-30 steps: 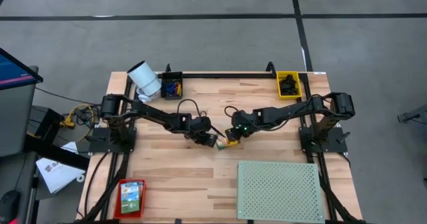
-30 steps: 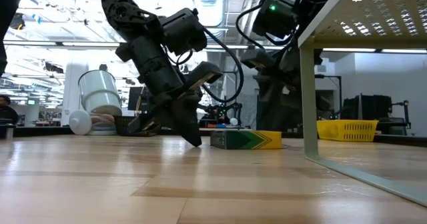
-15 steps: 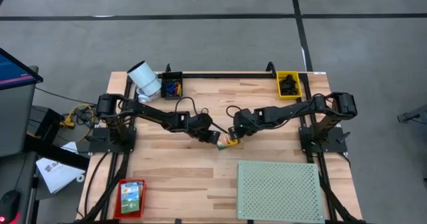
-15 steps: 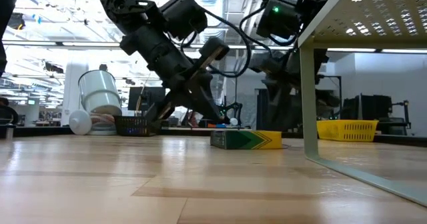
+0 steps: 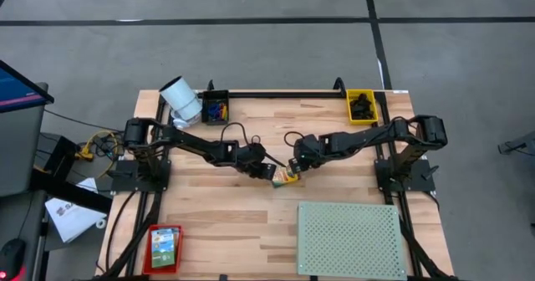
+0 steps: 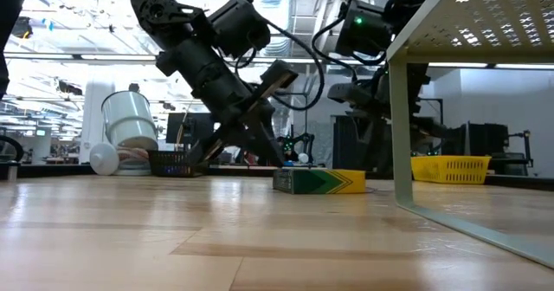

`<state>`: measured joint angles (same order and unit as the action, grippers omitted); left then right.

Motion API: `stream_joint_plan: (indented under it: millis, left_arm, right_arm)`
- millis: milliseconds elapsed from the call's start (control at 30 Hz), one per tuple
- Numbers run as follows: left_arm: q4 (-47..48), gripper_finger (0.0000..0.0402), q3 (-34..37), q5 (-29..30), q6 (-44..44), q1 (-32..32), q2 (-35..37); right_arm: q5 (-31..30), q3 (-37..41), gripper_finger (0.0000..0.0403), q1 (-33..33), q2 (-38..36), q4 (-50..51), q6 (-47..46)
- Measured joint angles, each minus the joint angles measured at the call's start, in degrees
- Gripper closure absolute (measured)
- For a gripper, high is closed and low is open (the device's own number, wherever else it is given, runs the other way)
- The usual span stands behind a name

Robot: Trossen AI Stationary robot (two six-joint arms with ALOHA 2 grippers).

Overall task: Pick & Place Office Desk Supplies
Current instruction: Put the green crayon box into the orange bin

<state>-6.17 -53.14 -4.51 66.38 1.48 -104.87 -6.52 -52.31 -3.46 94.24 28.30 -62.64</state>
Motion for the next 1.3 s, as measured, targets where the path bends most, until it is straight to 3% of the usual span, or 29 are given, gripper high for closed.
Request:
stream_joint_plan:
  millis: [333, 1300]
  left_arm:
    - [-1.78, 0.0402, -0.09, -0.72, 0.49, 0.02, -2.00]
    - [6.62, 0.0402, -0.09, 0.15, 1.23, -1.40, -0.96]
  right_arm:
    - [0.07, 0.00, 0.0239, 0.17, 0.00, 1.59, 0.22]
    - [1.33, 0.02, 0.0239, 2.75, 0.02, 0.98, -0.34]
